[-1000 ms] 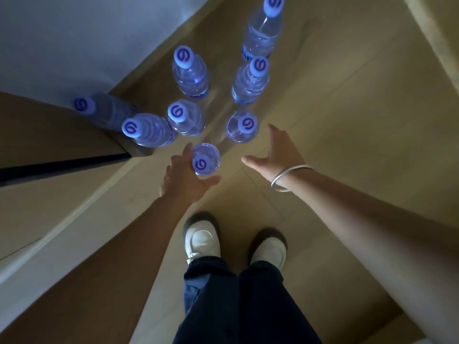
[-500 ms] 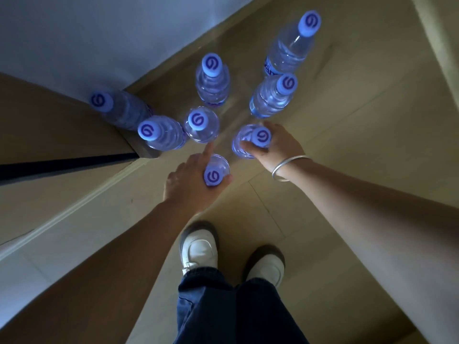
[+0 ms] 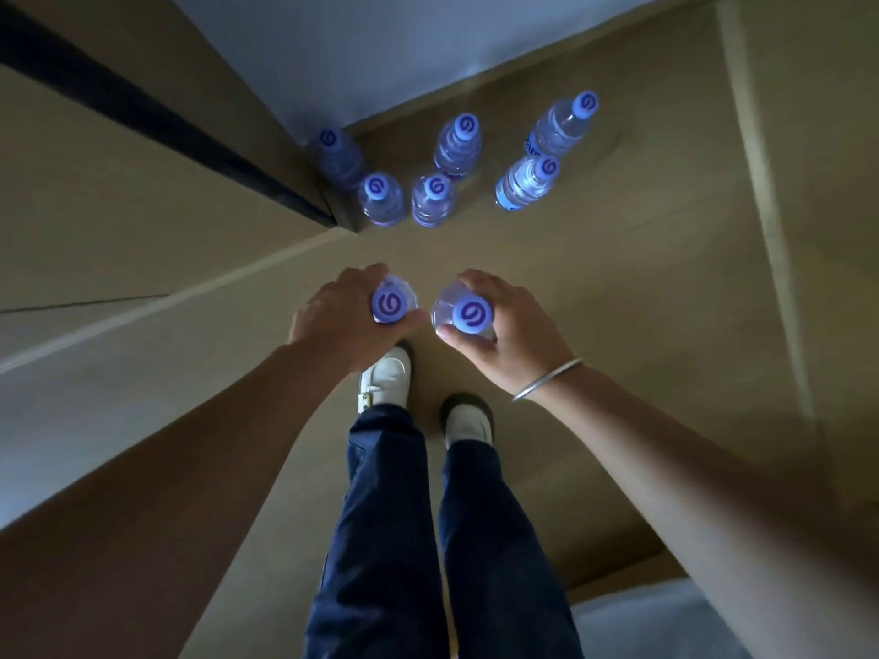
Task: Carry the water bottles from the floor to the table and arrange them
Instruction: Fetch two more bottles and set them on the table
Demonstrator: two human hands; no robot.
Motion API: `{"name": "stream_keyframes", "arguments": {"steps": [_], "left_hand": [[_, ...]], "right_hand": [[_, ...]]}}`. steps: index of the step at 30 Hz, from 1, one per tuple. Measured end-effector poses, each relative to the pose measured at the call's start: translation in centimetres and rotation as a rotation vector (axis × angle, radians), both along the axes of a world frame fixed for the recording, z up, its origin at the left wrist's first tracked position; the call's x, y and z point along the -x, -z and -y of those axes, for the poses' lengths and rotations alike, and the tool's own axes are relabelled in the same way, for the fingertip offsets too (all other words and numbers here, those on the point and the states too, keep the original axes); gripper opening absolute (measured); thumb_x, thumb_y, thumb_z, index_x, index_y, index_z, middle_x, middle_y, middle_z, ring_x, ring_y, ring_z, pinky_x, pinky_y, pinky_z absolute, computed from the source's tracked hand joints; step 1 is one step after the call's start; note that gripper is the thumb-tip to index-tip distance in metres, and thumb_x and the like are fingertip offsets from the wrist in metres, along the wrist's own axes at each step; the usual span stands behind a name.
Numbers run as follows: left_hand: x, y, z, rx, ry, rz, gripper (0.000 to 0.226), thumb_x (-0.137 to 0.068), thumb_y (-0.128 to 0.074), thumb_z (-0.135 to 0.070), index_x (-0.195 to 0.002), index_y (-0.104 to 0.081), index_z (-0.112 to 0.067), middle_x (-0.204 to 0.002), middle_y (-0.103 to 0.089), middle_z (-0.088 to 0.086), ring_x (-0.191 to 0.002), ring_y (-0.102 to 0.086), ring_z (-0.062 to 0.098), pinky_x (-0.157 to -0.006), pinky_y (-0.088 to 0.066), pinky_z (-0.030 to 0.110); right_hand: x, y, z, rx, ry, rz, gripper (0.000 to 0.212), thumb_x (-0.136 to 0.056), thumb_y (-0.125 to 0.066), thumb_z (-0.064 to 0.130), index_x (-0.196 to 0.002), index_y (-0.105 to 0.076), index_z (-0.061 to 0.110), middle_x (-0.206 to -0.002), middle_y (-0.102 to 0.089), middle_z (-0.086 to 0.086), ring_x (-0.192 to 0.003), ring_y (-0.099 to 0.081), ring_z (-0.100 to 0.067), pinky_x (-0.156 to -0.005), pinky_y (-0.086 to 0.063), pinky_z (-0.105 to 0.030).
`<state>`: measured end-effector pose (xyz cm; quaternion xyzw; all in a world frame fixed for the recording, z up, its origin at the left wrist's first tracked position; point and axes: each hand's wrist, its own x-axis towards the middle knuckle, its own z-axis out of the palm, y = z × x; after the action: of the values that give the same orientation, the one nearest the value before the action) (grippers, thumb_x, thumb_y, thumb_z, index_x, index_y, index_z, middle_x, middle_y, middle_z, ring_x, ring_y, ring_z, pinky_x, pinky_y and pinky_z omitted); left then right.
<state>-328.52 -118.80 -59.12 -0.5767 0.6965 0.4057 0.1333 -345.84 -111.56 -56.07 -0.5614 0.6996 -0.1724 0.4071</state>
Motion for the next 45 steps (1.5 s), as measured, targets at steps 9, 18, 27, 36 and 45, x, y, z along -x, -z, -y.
{"name": "stream_keyframes", "arguments": {"steps": [9, 18, 27, 36, 45], "left_hand": [[-7.7, -20.0, -4.8, 0.156, -0.35, -0.113, 0.063, -0.068, -0.062, -0.059, -0.124, -0.048, -0.034, -0.117, -0.058, -0.006, -0.106, -0.056, 0.023, -0.085, -0.044, 0.034], [-20.8, -40.9, -13.6, 0.355, -0.577, -0.063, 0.056, -0.067, -0.056, -0.072, -0.116, -0.045, -0.048, -0.09, -0.061, -0.019, -0.08, -0.055, 0.013, -0.065, -0.04, 0.026], [-37.5, -51.2, -25.8, 0.387, -0.965, -0.094, 0.047, -0.055, -0.052, -0.074, -0.083, -0.059, -0.037, -0.082, -0.067, -0.005, -0.082, -0.063, 0.02, -0.075, -0.051, 0.034], [-52.3, -54.8, -39.6, 0.463, -1.16, 0.254, 0.046, -0.068, -0.048, -0.074, -0.089, -0.061, -0.035, -0.086, -0.064, -0.008, -0.082, -0.057, 0.023, -0.069, -0.043, 0.029], [-59.5, -54.9, -49.4, 0.332, -1.453, 0.272, 0.053, -0.067, -0.048, -0.077, -0.084, -0.063, -0.029, -0.087, -0.065, -0.001, -0.084, -0.058, 0.025, -0.074, -0.048, 0.032]], "right_hand": [[-5.0, -18.5, 3.6, 0.184, -0.173, 0.055, 0.039, -0.076, -0.069, 0.04, -0.1, -0.061, 0.01, -0.1, -0.067, -0.007, -0.09, -0.06, -0.02, -0.076, -0.043, -0.029], [-16.9, -39.8, 1.6, 0.259, -0.569, 0.098, 0.031, -0.08, -0.067, 0.038, -0.095, -0.061, 0.012, -0.089, -0.067, -0.002, -0.079, -0.059, -0.016, -0.072, -0.045, -0.028], [-39.5, -50.2, -5.1, 0.224, -1.129, 0.022, 0.028, -0.077, -0.063, 0.051, -0.069, -0.045, 0.031, -0.081, -0.057, 0.007, -0.078, -0.055, -0.017, -0.072, -0.041, -0.028], [-58.1, -51.7, -15.1, 0.132, -1.397, 0.147, 0.02, -0.08, -0.065, 0.042, -0.08, -0.052, 0.026, -0.085, -0.06, 0.003, -0.081, -0.057, -0.018, -0.083, -0.047, -0.036], [-69.6, -52.4, -20.5, 0.002, -1.621, 0.179, 0.017, -0.081, -0.067, 0.033, -0.082, -0.057, 0.02, -0.082, -0.062, 0.001, -0.08, -0.059, -0.018, -0.085, -0.049, -0.041]]}}
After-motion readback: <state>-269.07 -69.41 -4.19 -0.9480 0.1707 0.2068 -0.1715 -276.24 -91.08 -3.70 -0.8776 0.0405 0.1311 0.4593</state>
